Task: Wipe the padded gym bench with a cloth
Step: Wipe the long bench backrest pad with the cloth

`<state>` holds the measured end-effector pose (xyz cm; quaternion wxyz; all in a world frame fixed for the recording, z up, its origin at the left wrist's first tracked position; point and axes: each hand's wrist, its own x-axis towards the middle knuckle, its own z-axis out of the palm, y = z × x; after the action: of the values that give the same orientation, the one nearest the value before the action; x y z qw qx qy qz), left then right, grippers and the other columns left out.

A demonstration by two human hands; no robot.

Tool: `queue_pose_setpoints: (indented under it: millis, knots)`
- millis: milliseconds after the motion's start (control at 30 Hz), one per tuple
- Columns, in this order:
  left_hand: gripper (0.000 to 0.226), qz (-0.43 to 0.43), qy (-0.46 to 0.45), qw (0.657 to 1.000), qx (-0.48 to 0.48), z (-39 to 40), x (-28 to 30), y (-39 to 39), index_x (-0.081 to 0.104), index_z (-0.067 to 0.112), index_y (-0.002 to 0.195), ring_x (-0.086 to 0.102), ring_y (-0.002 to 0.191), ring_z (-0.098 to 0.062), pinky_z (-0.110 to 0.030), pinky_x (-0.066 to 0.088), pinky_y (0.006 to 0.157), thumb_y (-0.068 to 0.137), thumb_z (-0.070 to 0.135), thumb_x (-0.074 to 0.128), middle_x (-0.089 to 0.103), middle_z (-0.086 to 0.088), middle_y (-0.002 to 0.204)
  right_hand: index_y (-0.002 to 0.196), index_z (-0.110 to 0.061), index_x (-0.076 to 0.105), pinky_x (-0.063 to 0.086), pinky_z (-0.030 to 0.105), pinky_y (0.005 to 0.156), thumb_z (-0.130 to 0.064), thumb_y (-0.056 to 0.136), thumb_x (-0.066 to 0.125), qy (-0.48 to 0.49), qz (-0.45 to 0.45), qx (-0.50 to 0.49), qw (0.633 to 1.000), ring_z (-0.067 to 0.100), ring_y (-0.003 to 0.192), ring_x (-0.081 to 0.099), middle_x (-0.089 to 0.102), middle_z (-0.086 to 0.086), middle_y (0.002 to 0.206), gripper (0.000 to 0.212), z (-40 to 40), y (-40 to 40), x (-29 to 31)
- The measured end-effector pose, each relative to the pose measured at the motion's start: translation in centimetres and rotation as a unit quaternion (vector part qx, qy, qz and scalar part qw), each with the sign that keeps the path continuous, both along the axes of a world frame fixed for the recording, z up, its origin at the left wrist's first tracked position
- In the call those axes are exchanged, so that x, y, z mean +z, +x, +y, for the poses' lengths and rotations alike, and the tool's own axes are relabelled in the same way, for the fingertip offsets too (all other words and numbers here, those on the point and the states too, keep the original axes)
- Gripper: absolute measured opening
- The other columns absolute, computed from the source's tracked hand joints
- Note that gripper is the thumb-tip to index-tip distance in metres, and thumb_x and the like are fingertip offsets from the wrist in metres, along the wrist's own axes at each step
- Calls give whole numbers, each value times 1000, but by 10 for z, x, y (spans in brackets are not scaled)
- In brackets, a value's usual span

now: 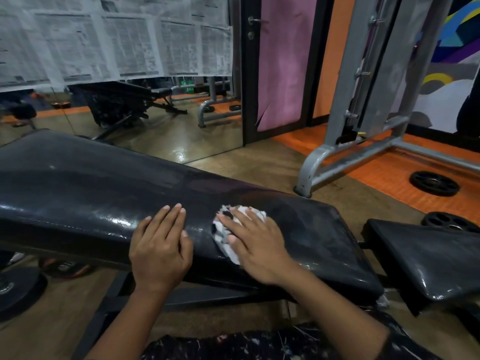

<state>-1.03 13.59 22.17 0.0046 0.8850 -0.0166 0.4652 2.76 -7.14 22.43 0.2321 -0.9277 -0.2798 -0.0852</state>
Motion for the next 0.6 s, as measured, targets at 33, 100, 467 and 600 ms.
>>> queue_pose_setpoints:
  millis: [33, 100, 467, 600]
  knots:
    - [42, 0, -1, 1000, 0, 0, 1, 0, 66, 6, 118, 58, 120, -22, -42, 40, 99, 91, 24, 41, 64, -7, 125, 145, -50, 23, 14, 46, 117, -60, 91, 4, -5, -6, -10, 1000, 13, 147, 16, 23, -17, 157, 58, -13, 5, -5]
    - [42, 0, -1, 1000, 2, -1, 2, 0, 66, 6, 118, 58, 120, -22, -41, 38, 101, 91, 24, 41, 64, -6, 125, 144, -48, 29, 20, 47, 116, -63, 91, 1, -21, 0, -64, 998, 14, 146, 22, 27, -16, 156, 62, -36, 40, -11]
    - [42, -3, -1, 1000, -1, -2, 0, 1, 66, 7, 118, 57, 120, -21, -39, 38, 100, 91, 24, 39, 64, -6, 124, 146, -49, 21, 12, 46, 116, -59, 91, 11, -34, 31, 3, 999, 13, 148, 10, 17, -16, 159, 56, -13, 28, 4]
    - [43, 12, -9, 1000, 4, -2, 0, 1, 66, 8, 119, 57, 121, -20, -39, 37, 101, 91, 25, 39, 64, -5, 125, 143, -46, 33, 18, 42, 117, -60, 91, 12, -16, 29, -46, 998, 12, 145, 23, 29, -15, 156, 58, -50, 72, -7]
